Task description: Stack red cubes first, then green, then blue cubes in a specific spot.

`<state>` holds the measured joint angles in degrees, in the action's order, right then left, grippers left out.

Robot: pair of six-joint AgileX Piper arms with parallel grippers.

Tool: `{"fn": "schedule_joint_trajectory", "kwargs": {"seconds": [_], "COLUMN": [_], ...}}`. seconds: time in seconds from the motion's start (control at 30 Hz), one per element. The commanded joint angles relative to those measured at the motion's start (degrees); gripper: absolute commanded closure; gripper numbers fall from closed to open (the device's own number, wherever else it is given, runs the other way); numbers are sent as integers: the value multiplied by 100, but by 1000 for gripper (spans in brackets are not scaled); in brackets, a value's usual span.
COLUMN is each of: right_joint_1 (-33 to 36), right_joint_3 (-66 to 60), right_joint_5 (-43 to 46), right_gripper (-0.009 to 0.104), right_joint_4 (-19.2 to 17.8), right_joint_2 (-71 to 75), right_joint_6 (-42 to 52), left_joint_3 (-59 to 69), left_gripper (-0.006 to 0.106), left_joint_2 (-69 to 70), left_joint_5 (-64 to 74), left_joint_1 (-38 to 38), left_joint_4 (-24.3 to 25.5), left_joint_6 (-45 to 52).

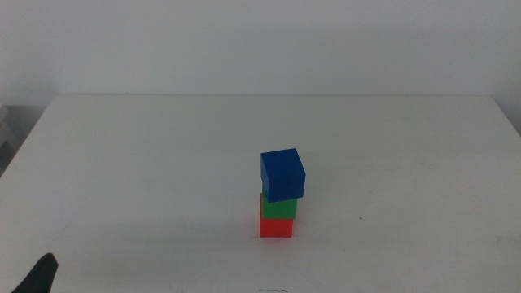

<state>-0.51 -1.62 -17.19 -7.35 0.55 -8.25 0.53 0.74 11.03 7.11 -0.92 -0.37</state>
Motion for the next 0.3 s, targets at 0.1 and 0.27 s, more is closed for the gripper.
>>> {"fn": "schedule_joint_trajectory", "kwargs": {"seconds": [0.1, 0.27], "right_joint_1": [-30, -30], "right_joint_3": [100, 100], "right_joint_5": [444, 444], "right_gripper": [29, 29], "right_joint_4": [-93, -93], "right_joint_2": [-31, -31], "right_joint_6": [52, 58], "left_joint_3": [-157, -157], "left_gripper": [7, 7], "left_joint_2": [123, 123], "left_joint_5": [-459, -459], "left_joint_1": [-229, -266], "left_joint_4": [-27, -27], "left_joint_6": [-84, -84]}}
